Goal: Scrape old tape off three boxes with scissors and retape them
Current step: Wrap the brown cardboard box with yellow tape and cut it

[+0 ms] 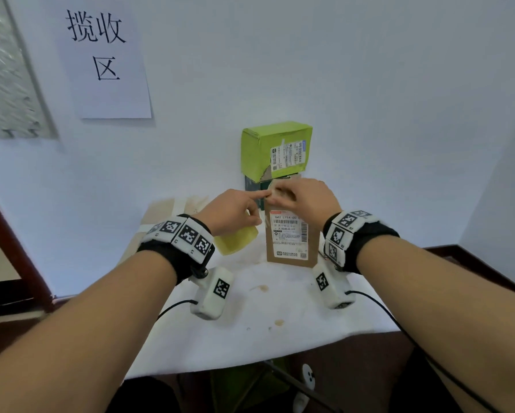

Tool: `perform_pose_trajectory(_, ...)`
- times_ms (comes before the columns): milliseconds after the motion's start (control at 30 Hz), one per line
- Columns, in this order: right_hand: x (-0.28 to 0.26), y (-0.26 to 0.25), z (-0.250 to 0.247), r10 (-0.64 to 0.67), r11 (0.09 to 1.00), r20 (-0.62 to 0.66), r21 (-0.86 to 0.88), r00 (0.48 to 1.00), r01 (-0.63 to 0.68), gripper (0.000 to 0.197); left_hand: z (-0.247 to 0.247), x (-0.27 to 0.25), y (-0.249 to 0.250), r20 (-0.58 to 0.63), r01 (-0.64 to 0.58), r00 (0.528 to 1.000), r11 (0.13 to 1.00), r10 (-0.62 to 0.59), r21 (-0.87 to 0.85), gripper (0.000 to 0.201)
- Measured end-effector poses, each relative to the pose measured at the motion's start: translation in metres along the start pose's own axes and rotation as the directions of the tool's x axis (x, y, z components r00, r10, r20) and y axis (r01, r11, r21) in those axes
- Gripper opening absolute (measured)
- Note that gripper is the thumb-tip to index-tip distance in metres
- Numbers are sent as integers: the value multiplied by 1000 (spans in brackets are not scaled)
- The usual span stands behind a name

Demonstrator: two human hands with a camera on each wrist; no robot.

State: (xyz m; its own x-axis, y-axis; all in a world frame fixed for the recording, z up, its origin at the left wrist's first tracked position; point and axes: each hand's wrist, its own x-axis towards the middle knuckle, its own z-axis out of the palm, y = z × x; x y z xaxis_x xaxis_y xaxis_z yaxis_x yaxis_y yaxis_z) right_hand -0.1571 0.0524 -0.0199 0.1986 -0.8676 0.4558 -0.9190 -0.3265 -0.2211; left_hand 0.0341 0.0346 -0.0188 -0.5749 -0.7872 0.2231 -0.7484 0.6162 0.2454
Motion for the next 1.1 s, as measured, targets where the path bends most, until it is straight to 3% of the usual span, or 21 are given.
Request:
perform_pose_trajectory(133,-4,5,3,-30,998,3,-63,1000,30,28,1,2,1,3,-17,1000,1000,17,-14,17)
perform_pose_trajectory(333,-8,-3,3,-19,986,1,-163,1000,19,42,0,4,-2,2,2,1000,1000,-2,1,17)
perform_pose_trajectory(500,-8,5,4,8,999,8,-45,1000,-7,42,1,4,1,-8,-6,1000,1000,6,-4,17)
perform_pose_trajectory(633,-5,5,4,-21,995,64,-93,998,27,44,2,3,1,-2,10,1000,1000,-11,-29,18)
perform_pose_trajectory(733,-4,8,-1,-39,995,159,-85,986,53,53,-1,1,4,27,36,999,993,-33,-115,16)
perform_pose_trajectory(833,-5,10,-14,-63,998,191,23,980,60,45,-4,-3,7,65,74,996,972,-61,-222,15)
perform_pose_trajectory(933,-8,11,-21,92,996,80,7,993,-93,45,-9,-6,7,39,96,995,947,-88,-307,16)
perform_pose_trajectory(1000,-14,15,-22,224,972,40,64,974,-226,42,-10,-7,6,2,136,989,921,-146,-366,13)
perform_pose_trajectory(1100,-20,24,-21,341,921,21,194,940,-338,32,-8,-9,12,52,191,981,895,-186,-403,5)
